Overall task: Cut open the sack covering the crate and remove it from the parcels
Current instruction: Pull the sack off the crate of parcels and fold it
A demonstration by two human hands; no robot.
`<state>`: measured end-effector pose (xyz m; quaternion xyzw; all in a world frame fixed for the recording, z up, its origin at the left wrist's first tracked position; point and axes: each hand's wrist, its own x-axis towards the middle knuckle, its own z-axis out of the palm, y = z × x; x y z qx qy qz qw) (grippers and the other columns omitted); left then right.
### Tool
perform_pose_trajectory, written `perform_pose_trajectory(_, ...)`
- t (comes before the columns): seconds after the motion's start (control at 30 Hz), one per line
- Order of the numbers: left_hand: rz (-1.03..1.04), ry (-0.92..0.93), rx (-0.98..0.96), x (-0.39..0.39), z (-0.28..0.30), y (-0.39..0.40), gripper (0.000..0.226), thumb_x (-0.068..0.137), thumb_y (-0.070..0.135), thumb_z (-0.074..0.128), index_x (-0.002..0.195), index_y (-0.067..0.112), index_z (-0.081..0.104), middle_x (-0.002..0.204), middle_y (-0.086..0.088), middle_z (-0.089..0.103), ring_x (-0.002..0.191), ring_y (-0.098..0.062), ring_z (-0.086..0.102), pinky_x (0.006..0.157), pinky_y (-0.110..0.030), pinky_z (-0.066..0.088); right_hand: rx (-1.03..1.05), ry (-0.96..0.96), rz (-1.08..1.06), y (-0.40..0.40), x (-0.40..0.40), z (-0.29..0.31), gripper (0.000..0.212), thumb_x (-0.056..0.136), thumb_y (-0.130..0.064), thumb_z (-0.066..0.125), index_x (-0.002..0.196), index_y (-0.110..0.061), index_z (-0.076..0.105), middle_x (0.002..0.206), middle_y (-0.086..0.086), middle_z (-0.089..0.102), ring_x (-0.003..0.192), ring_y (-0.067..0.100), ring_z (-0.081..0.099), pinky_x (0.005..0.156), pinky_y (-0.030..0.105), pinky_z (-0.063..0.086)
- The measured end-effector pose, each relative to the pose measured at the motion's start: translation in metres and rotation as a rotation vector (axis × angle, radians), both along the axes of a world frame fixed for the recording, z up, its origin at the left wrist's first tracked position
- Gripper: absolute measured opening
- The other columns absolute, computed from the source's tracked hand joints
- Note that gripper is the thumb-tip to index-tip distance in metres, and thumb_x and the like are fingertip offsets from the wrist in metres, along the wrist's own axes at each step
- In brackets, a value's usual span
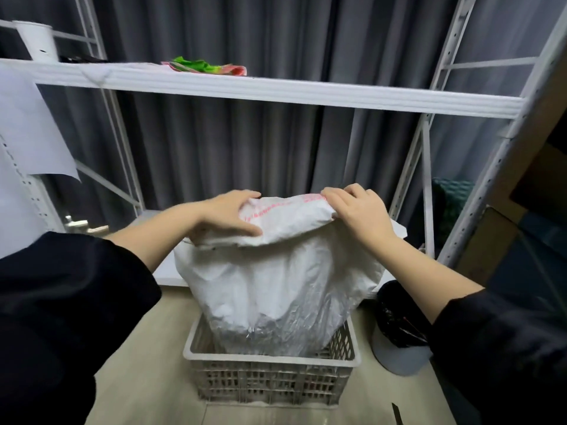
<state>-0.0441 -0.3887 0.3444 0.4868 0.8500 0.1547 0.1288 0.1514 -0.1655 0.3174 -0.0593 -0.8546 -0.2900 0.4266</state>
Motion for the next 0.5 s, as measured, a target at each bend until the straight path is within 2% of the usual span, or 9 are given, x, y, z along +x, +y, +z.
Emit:
perform_pose_trajectory(0.03,0.022,0.060,-0.070,-0.002,-0.008,0.005,0.113,0.056,0.068,0.071,0.149,0.038,0.014,0.156,0.011,0.022,0.140,-0.017,0.030,0.114,-0.042,0.026,0.039,0.008,0.034,-0.001,0.001,-0.003,0.028,0.073,-0.003,0.063,0.098,-0.017,0.067,0.102,-0.011,0.070,0.073,0.022,0.059,0.046,0.029,0.036)
perform_pose_trajectory(0.1,0.070,0.253,-0.182,-0.003,-0.025,0.016,0.130,0.049,0.075,0.069,0.150,0.037,-0.003,0.159,0.005,0.016,0.143,-0.023,0.027,0.113,-0.046,0.021,0.095,0.001,0.112,-0.006,0.004,-0.009,0.031,0.076,0.002,0.060,0.099,-0.017,0.067,0.107,-0.010,0.069,0.076,0.023,0.060,0.048,0.030,0.038)
perform_pose_trajectory(0.13,0.085,0.339,-0.211,-0.001,-0.035,0.022,0.134,0.046,0.077,0.067,0.149,0.036,-0.009,0.158,0.000,0.017,0.141,-0.025,0.030,0.110,-0.047,0.021,0.113,-0.016,0.143,-0.009,0.007,-0.013,0.030,0.082,0.003,0.055,0.101,-0.017,0.067,0.110,-0.010,0.069,0.078,0.024,0.061,0.049,0.030,0.039)
perform_pose_trajectory(0.2,0.093,0.471,-0.214,0.006,-0.052,0.031,0.136,0.047,0.075,0.068,0.150,0.032,-0.011,0.150,-0.007,0.034,0.130,-0.028,0.044,0.105,-0.047,0.026,0.137,-0.076,0.188,-0.016,0.012,-0.021,0.030,0.092,-0.002,0.046,0.105,-0.018,0.067,0.114,-0.008,0.068,0.082,0.023,0.063,0.053,0.031,0.041)
perform_pose_trajectory(0.27,0.088,0.533,-0.218,0.009,-0.066,0.037,0.123,0.060,0.064,0.069,0.151,0.023,-0.002,0.135,-0.005,0.054,0.118,-0.028,0.055,0.102,-0.046,0.029,0.135,-0.261,0.230,-0.015,0.019,-0.028,0.031,0.089,-0.014,0.047,0.114,-0.018,0.065,0.120,-0.005,0.065,0.091,0.023,0.062,0.062,0.032,0.043)
perform_pose_trajectory(0.37,0.074,0.663,-0.219,0.009,-0.080,0.042,0.074,0.076,0.047,0.063,0.135,0.016,0.032,0.115,-0.006,0.067,0.108,-0.027,0.061,0.090,-0.037,0.033,-0.030,-0.608,0.275,-0.013,0.027,-0.035,0.050,0.078,-0.044,0.048,0.121,-0.022,0.060,0.129,-0.004,0.058,0.105,0.022,0.055,0.080,0.037,0.045)
perform_pose_trajectory(0.43,0.047,0.735,-0.169,0.010,-0.083,0.047,0.050,0.081,0.042,0.059,0.120,0.016,0.041,0.105,-0.006,0.070,0.099,-0.027,0.063,0.083,-0.035,0.033,-0.196,-0.606,0.212,-0.014,0.024,-0.033,0.058,0.081,-0.060,0.044,0.126,-0.026,0.055,0.138,-0.005,0.051,0.119,0.022,0.051,0.091,0.037,0.040)
perform_pose_trajectory(0.5,0.016,0.782,-0.098,0.009,-0.080,0.049,0.038,0.084,0.037,0.057,0.113,0.017,0.043,0.094,-0.003,0.071,0.090,-0.026,0.063,0.076,-0.035,0.028,-0.433,-0.611,0.052,-0.009,0.015,-0.029,0.086,0.073,-0.068,0.054,0.146,-0.028,0.031,0.155,-0.005,0.028,0.140,0.020,0.029,0.106,0.039,0.028)
